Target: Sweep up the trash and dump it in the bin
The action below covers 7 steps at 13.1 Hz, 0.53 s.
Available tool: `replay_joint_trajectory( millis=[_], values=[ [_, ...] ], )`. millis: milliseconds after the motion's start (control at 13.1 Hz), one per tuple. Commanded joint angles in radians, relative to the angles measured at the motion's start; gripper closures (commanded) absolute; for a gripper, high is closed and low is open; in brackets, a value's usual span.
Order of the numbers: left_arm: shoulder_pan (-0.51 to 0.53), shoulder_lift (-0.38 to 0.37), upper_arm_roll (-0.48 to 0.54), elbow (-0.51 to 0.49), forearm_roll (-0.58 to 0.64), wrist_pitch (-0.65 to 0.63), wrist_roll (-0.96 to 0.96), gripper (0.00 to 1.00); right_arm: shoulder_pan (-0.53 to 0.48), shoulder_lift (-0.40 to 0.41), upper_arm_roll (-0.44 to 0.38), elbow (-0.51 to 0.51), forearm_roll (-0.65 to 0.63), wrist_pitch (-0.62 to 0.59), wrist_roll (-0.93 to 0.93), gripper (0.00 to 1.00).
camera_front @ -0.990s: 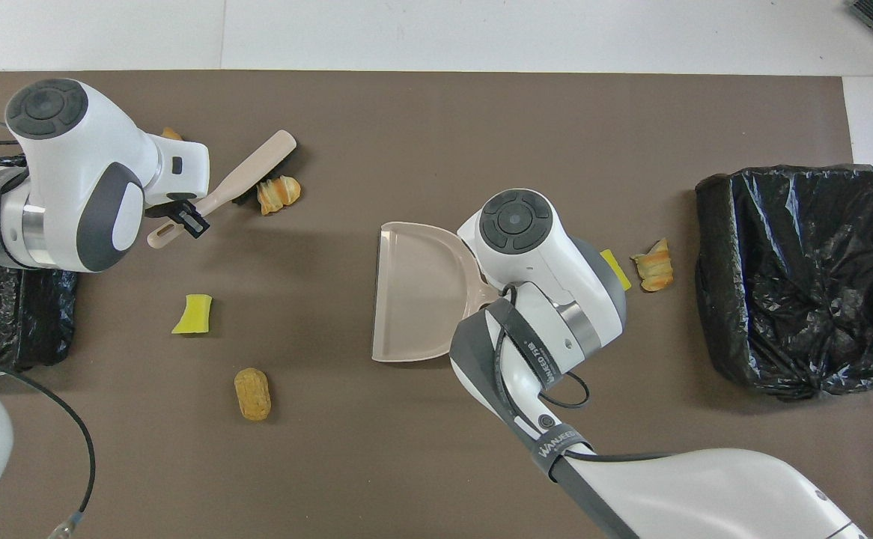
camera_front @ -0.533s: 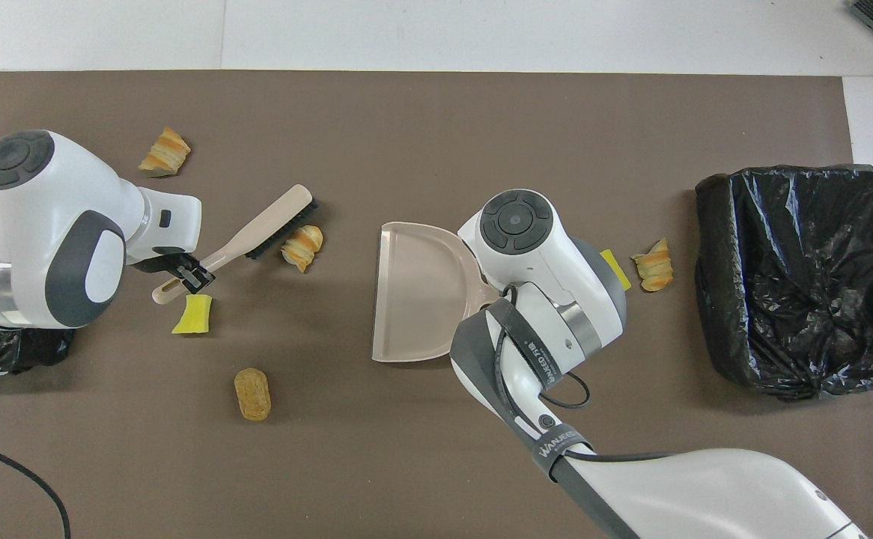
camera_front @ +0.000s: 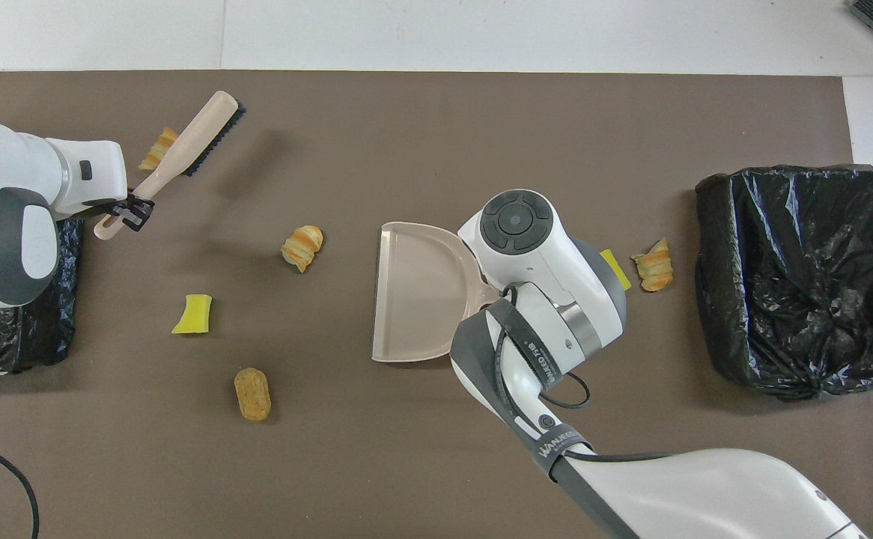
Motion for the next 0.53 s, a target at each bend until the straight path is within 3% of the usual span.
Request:
replay_joint_trajectory(
  millis=[0, 228, 457],
  values=[
    [0.01, 0.14, 0.043, 0.152, 0.025, 0.035, -0.011, 1.0, -0.012, -0.027, 0.009, -0.044, -0.013, 0.022, -0.02, 1.0],
    [0.062, 0.187, 0.051, 0.212, 0.132, 0.064, -0.009, 1.0, -0.012, -0.027, 0.009, -0.044, -0.012, 0.022, -0.02, 1.0],
    [0.087, 0.206, 0.051, 0.205, 0.157, 0.039, -0.006, 1.0, -0.012, -0.027, 0.009, -0.044, -0.012, 0.022, -0.02, 1.0]
  ],
)
